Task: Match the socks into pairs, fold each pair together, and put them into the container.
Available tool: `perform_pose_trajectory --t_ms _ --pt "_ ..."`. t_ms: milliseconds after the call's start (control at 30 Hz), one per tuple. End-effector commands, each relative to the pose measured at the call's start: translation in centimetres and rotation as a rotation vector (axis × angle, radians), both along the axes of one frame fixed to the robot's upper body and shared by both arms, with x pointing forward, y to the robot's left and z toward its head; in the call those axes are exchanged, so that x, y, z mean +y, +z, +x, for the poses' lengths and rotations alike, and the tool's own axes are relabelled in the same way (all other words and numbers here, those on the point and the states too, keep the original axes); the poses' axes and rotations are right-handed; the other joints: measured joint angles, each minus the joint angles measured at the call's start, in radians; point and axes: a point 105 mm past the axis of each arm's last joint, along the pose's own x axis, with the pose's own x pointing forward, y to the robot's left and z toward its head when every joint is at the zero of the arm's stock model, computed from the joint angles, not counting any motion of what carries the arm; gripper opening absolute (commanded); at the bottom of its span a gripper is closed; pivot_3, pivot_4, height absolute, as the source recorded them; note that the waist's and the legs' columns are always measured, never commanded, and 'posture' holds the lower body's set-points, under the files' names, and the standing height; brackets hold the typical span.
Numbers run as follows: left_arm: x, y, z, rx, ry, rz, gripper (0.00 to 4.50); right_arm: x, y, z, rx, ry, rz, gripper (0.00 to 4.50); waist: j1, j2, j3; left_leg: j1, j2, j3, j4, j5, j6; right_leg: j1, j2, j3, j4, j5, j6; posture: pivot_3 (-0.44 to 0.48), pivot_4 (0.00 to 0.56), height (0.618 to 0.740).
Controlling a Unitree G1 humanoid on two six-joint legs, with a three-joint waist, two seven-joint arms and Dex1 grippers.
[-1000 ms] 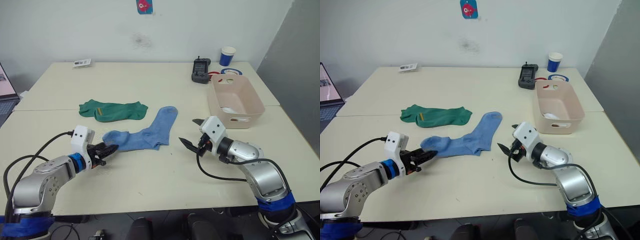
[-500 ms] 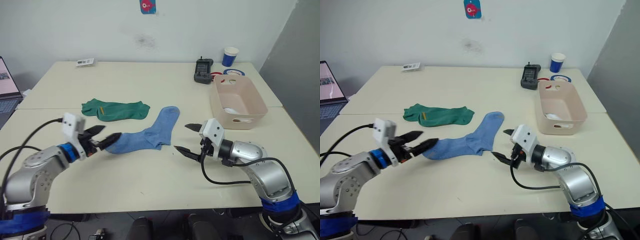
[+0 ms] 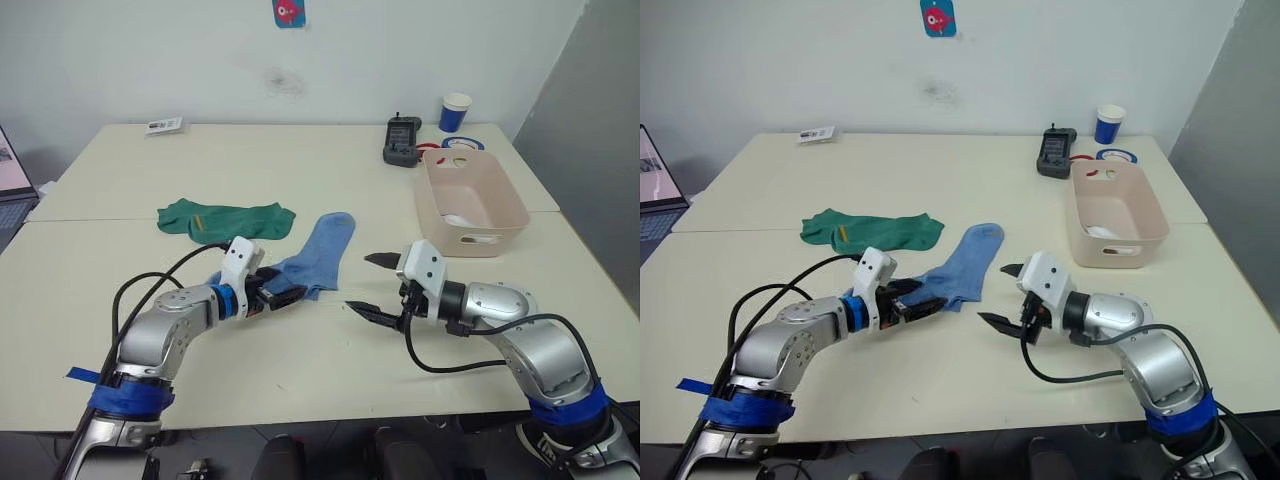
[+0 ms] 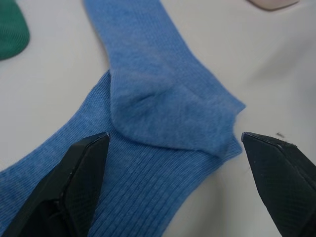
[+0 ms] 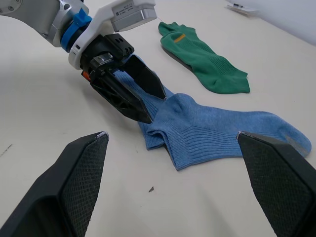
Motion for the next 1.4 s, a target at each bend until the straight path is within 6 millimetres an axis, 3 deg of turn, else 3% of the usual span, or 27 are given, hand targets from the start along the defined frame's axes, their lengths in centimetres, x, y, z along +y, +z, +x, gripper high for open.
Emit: perform_pose_trajectory --t_ms 33,133,500,800,967,1167,1400 --pt "-0.3 1.2 0.8 -0.043 0.005 -0.014 4.28 -0.1 1.2 -0.5 -0.058 -0.003 0.017 4.5 0.001 0.0 0.0 0.0 0.0 0.0 0.0 0.0 0.0 0.0 0.0 0.0 0.0 0.0 0.0 0.0 0.15 0.74" --pt "-0.9 1.5 1.2 -0.045 0.003 -0.044 3.55 -0.2 1.1 -0.5 -0.059 -0.01 0.019 4.5 0.001 0.0 0.0 0.0 -0.001 0.0 0.0 0.0 0.0 0.0 0.0 0.0 0.0 0.0 0.0 0.0 0.15 0.74" --pt "-1.7 2.6 1.6 -0.074 -0.012 -0.107 0.02 -0.3 1.1 -0.3 -0.062 -0.029 0.022 4.5 0.0 0.0 0.0 0.0 0.0 0.0 0.0 0.0 0.0 0.0 0.0 0.0 0.0 0.0 0.0 0.0 0.15 0.74" --pt "-2.8 4.9 0.4 -0.086 -0.092 -0.223 0.02 -0.4 0.6 -0.1 -0.057 -0.04 0.012 4.5 0.0 0.0 0.0 0.0 0.0 0.0 0.0 0.0 0.0 0.0 0.0 -0.001 0.0 0.0 0.0 0.0 0.15 0.74" --pt "-4.0 5.9 -1.4 0.026 -0.145 -0.328 0.02 -0.7 0.4 0.1 -0.061 -0.05 -0.003 4.5 0.0 0.0 0.0 0.0 0.0 -0.001 0.0 0.0 0.0 0.0 0.0 -0.001 0.0 0.0 0.0 0.0 0.15 0.74" --pt "-7.0 3.7 -6.5 0.212 -0.241 -0.332 0.02 -2.7 -0.1 0.3 -0.057 -0.074 -0.066 4.5 -0.001 0.0 0.0 0.0 0.0 0.0 0.0 0.0 0.0 0.001 -0.001 0.0 0.0 0.0 0.0 0.0 0.15 0.74" --pt "-8.9 1.9 -8.0 0.271 -0.244 -0.307 0.02 -4.4 -0.3 0.0 -0.029 -0.089 -0.102 4.5 0.001 0.0 0.0 0.001 -0.001 -0.002 0.001 0.0 0.0 0.002 0.0 -0.001 0.0 0.0 0.0 0.0 0.15 0.74"
